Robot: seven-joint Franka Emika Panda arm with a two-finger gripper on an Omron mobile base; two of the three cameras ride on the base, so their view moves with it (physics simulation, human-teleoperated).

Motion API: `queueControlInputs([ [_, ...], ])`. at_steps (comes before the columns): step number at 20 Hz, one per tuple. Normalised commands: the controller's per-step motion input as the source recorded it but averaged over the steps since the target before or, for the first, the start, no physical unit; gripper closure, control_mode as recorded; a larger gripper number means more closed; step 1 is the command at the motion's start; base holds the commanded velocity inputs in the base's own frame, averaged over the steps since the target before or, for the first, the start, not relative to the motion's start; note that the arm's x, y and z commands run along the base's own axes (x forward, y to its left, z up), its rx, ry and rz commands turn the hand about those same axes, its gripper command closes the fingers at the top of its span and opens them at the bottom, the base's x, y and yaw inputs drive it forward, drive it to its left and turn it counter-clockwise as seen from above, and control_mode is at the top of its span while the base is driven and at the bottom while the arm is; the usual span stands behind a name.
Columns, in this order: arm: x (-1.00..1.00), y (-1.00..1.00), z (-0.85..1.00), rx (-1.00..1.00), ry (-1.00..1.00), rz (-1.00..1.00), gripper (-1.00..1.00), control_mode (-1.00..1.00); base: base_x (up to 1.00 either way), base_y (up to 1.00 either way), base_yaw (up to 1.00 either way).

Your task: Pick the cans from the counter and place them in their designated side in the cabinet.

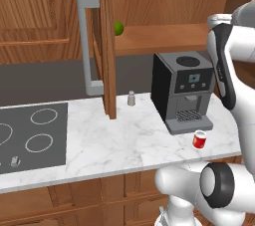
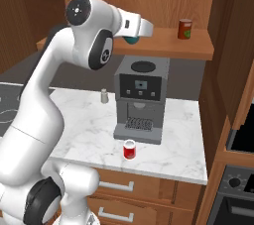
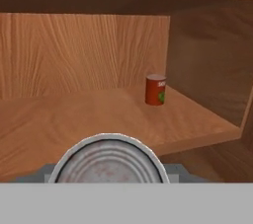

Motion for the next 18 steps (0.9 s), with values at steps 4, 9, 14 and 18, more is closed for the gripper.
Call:
queueControlInputs([
  [4,0.11,-0.01,-0.05,0.00,0.00,0.00,1.00,-1.00,0.00,0.00,0.00],
  [9,0.12,-0.03,-0.08,0.00,0.02,0.00,1.00,-1.00,0.00,0.00,0.00],
  [14,0.13,-0.02,-0.08,0.00,0.03,0.00,1.00,-1.00,0.00,0.00,0.00],
  [18,0.14,-0.02,-0.07,0.00,0.02,0.00,1.00,-1.00,0.00,0.00,0.00],
])
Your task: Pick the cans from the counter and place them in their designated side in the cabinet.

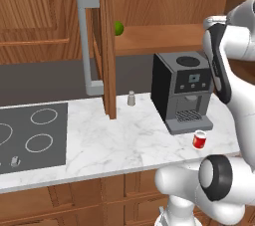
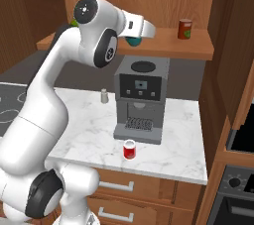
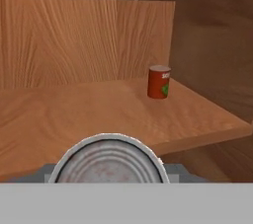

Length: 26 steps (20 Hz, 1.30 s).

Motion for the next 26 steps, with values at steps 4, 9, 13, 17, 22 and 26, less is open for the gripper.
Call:
queueControlInputs([
  [4,0.18,-0.01,-0.07,0.00,0.03,0.00,1.00,-1.00,0.00,0.00,0.00],
  [9,0.19,-0.06,-0.04,0.00,0.03,0.00,1.00,-1.00,0.00,0.00,0.00],
  [13,0.18,-0.09,-0.01,0.00,0.03,0.00,1.00,-1.00,0.00,0.00,0.00],
  [17,0.17,-0.08,-0.01,0.00,0.03,0.00,1.00,-1.00,0.00,0.00,0.00],
  [22,0.19,-0.06,-0.03,0.00,0.04,0.00,1.00,-1.00,0.00,0.00,0.00],
  [26,0.21,-0.07,-0.05,0.00,0.06,0.00,1.00,-1.00,0.00,0.00,0.00],
])
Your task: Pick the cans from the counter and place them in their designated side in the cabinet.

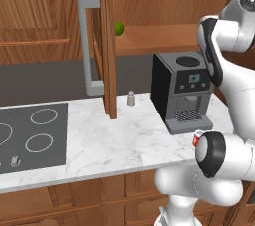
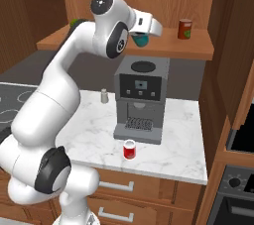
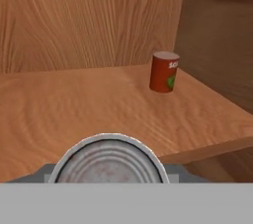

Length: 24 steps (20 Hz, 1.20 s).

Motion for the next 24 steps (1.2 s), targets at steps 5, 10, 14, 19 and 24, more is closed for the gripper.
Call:
queueControlInputs([
  [5,0.21,-0.08,-0.07,0.00,0.05,0.00,1.00,-1.00,0.00,0.00,0.00],
  [10,0.21,-0.08,-0.05,0.00,0.05,0.00,1.00,-1.00,0.00,0.00,0.00],
  [14,0.20,-0.09,-0.04,0.00,0.03,0.00,1.00,-1.00,0.00,0.00,0.00],
  [19,0.18,-0.09,-0.05,0.00,0.03,0.00,1.00,-1.00,0.00,0.00,0.00],
  [24,0.18,-0.10,-0.07,0.00,0.03,0.00,1.00,-1.00,0.00,0.00,0.00],
])
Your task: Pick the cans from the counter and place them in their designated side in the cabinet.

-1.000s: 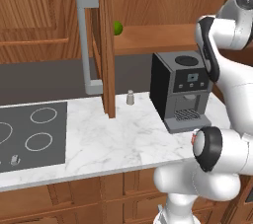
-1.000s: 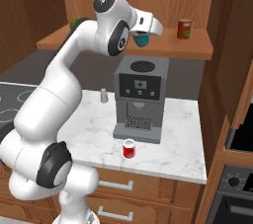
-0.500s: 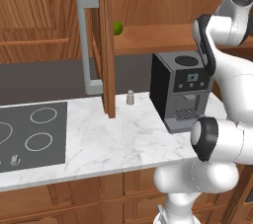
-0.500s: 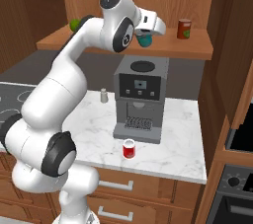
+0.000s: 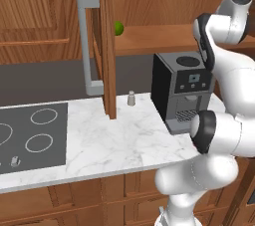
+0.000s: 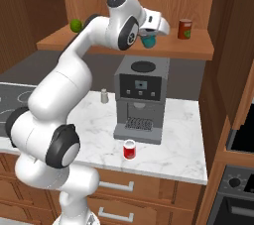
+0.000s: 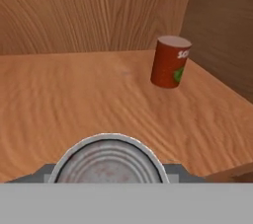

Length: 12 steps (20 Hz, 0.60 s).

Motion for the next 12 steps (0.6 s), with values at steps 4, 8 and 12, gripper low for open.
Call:
queueControlInputs([
  [4,0.18,-0.08,-0.06,0.00,0.01,0.00,1.00,-1.00,0.00,0.00,0.00],
  [8,0.18,-0.07,-0.04,0.00,0.00,0.00,1.00,-1.00,0.00,0.00,0.00],
  [12,0.19,-0.08,-0.04,0.00,0.00,0.00,1.00,-1.00,0.00,0.00,0.00],
])
